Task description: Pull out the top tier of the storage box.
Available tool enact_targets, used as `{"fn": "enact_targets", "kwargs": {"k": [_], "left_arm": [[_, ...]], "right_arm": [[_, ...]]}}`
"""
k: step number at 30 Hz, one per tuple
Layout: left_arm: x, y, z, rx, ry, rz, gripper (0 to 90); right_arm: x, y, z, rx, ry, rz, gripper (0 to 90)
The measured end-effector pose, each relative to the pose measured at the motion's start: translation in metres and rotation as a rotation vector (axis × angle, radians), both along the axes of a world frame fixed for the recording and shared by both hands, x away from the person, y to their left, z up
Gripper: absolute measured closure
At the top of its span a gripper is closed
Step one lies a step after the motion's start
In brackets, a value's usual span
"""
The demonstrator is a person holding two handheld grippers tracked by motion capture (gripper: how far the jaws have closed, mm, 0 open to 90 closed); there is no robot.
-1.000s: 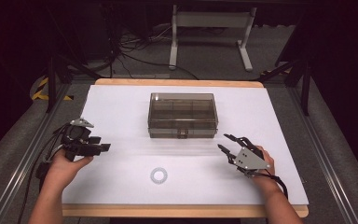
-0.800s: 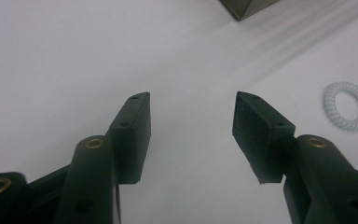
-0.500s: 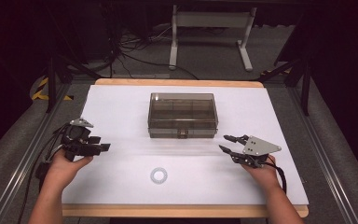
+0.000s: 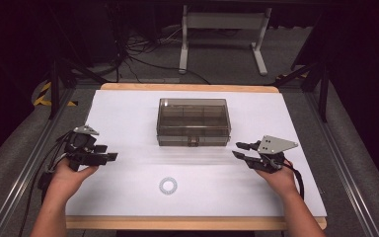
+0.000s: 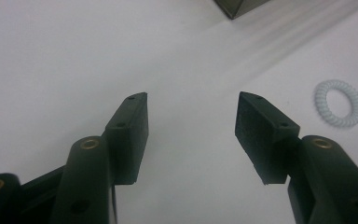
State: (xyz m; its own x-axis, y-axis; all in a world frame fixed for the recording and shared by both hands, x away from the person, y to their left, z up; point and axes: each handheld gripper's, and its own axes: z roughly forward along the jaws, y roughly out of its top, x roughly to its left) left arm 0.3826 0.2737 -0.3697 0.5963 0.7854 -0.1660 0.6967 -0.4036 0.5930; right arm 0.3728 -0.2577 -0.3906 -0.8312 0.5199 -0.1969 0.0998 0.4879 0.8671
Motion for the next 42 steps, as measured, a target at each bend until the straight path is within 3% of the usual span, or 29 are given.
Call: {"fn": "enact_targets", "kwargs": {"k": [11,17,28,42], "left_arm": [[0.000,0.001,-0.001,-0.013,0.016,-0.010,43.3],[0.001,0.002,-0.001,-0.026,0.022,-0.015,43.5],[0.002,0.004,-0.003,-0.040,0.038,-0.030,44.2],[0.000,0.009,-0.006,-0.043,0.057,-0.016,45.6]], "right_arm": [[0.005,0.008,0.031,-0.103,0.077,0.008,66.7],[0.010,0.014,0.044,-0.131,0.104,0.024,66.1],[0.021,0.032,0.061,-0.201,0.112,0.057,66.2],[0.042,0.053,0.071,-0.291,0.144,0.110,66.1]]}}
